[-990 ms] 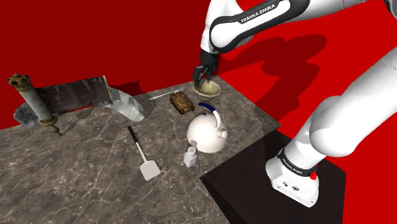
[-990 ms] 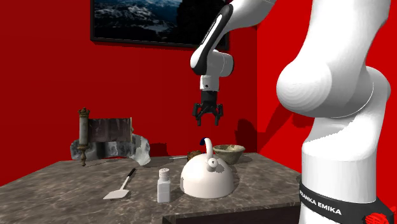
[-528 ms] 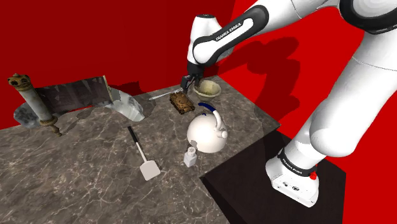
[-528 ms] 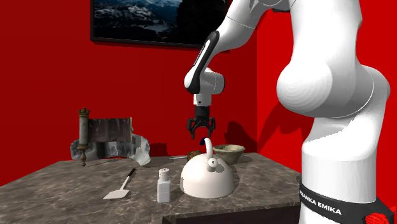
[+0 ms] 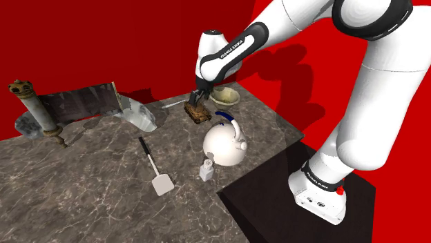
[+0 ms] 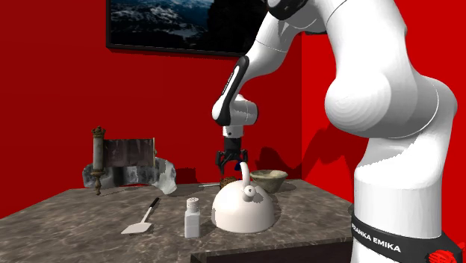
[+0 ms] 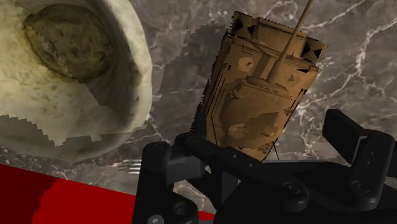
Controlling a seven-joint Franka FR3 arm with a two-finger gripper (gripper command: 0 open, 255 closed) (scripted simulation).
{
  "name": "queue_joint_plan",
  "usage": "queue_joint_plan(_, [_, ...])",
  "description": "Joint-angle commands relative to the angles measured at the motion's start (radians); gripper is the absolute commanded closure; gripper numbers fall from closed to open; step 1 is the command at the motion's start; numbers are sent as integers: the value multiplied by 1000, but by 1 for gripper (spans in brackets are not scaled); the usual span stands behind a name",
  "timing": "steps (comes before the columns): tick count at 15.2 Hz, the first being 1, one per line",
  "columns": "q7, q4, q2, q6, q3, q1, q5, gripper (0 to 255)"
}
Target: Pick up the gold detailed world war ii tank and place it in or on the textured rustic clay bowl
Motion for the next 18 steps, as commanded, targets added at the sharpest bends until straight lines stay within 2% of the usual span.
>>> queue_joint_plan(1, [0,5,27,23,-1,0,-1,0])
queue_joint_plan(10, [1,6,46,40,-2,0,-2,0])
queue_joint_plan(11, [1,6,45,40,-2,0,-2,255])
queue_joint_plan(18, [1,6,45,39,-2,0,-2,255])
